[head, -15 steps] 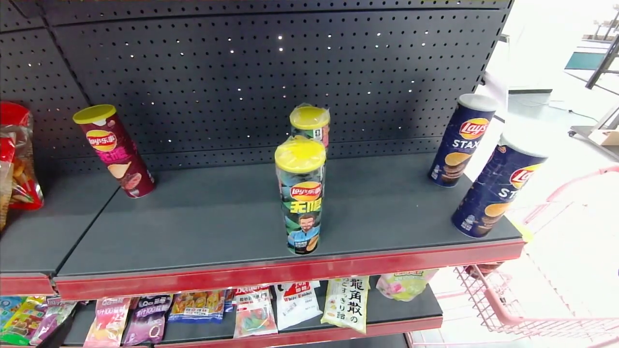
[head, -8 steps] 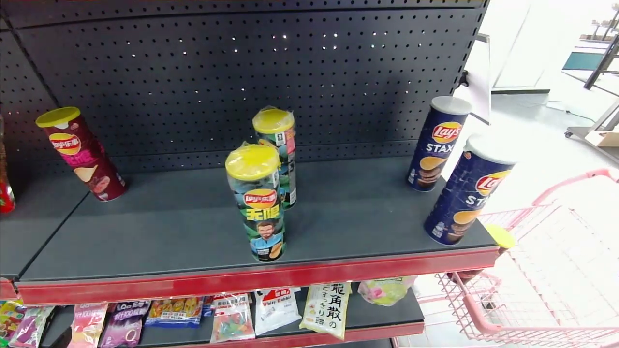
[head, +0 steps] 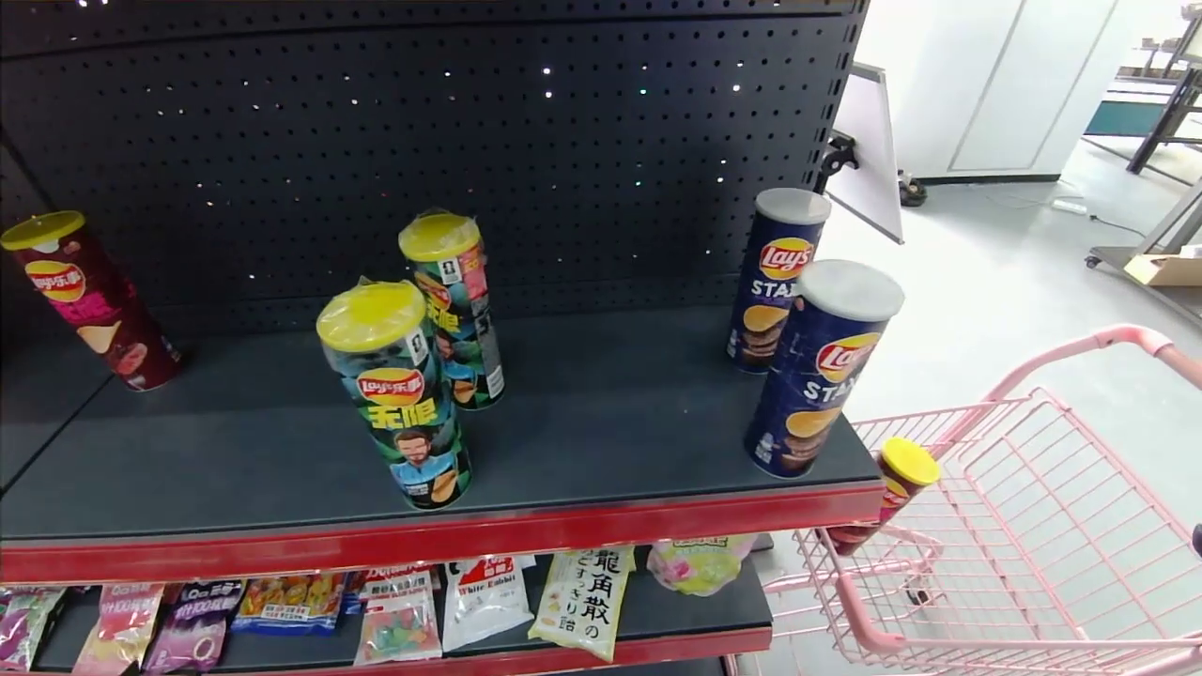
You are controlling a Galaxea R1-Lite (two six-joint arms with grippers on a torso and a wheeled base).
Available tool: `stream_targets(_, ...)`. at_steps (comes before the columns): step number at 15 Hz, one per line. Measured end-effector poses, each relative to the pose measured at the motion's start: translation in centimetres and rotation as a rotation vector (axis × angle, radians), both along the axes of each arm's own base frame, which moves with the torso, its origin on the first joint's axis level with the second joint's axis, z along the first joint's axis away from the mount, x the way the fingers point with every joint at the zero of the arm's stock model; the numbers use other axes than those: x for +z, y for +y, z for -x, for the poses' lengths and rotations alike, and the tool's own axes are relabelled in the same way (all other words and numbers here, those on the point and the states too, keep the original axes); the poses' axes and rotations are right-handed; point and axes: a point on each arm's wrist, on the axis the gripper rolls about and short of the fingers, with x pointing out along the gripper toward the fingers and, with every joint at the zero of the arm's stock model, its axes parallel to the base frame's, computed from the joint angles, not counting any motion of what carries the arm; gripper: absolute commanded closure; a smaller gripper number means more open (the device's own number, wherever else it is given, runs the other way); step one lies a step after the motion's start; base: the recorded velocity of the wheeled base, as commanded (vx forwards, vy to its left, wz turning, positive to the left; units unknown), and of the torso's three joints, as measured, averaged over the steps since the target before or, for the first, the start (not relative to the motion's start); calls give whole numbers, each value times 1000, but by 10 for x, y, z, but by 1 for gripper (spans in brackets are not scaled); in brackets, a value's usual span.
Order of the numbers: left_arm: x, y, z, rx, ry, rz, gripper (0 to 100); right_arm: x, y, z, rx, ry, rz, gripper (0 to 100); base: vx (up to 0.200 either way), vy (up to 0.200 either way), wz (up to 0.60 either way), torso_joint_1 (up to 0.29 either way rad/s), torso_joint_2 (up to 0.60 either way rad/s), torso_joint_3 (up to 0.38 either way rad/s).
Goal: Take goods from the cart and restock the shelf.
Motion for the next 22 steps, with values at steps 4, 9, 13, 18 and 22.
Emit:
stream_targets(4, 0, 0, 1, -2, -4, 0, 0, -1, 0, 0, 1, 5, 0, 0, -100, 0, 0, 6, 5, -2)
stream_targets(9, -2, 0, 2, -6, -7, 1, 0, -4, 0, 2, 2, 37, 16, 0, 0, 0, -240, 6, 1, 0)
stream_targets(13, -2, 0, 3, -6, -15, 0, 0, -6, 0, 4, 1, 42, 27, 0, 0, 0, -600, 8, 2, 4)
stream_targets(18, -3, 0, 5, -7, -32, 0, 0, -8, 0, 6, 0, 40, 31, 0, 0, 0, 0, 0, 0, 0)
stream_targets(22, -3, -1, 7, -7, -43, -1, 0, -13, 0, 12, 2, 62, 44, 0, 0, 0, 0, -111, 259, 151)
